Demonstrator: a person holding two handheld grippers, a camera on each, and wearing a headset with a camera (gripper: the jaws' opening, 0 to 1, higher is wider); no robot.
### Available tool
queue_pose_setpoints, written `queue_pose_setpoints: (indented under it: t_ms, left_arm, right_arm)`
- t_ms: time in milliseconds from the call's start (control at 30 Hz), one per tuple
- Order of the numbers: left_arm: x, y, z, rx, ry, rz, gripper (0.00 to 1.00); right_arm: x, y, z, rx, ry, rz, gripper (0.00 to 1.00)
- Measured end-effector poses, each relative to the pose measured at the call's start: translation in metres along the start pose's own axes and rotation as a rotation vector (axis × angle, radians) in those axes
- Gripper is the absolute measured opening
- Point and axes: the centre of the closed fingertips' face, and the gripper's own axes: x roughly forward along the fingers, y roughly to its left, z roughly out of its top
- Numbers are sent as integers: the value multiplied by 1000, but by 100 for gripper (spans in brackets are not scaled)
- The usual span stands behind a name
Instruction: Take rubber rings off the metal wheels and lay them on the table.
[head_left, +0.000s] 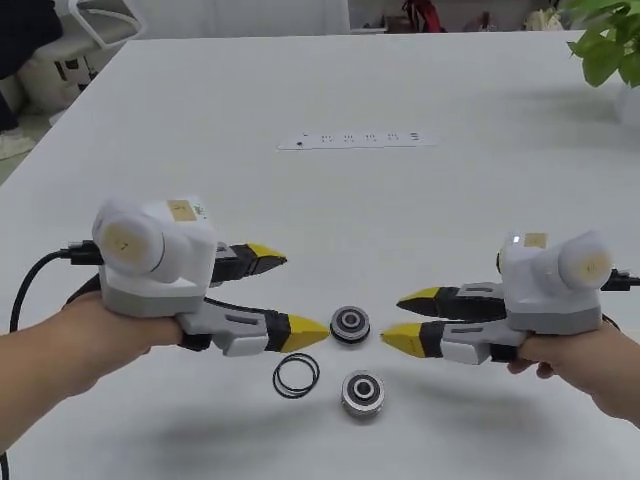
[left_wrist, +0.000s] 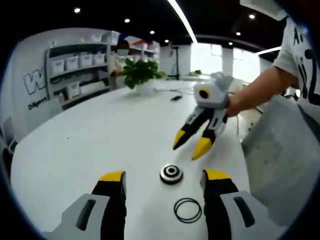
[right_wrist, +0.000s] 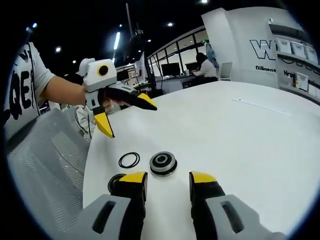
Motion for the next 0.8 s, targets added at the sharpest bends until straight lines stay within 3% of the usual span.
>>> queue_pose_setpoints:
  t_ms: [500,800]
  left_arm:
    - [10,3,-11,-15,14,-14,59]
    - [17,-1,-13,-22,19,-26,58]
  right_arm:
    - [11,3,-5,-22,18,24,30]
    - [15,3,-4,-24,18,30,30]
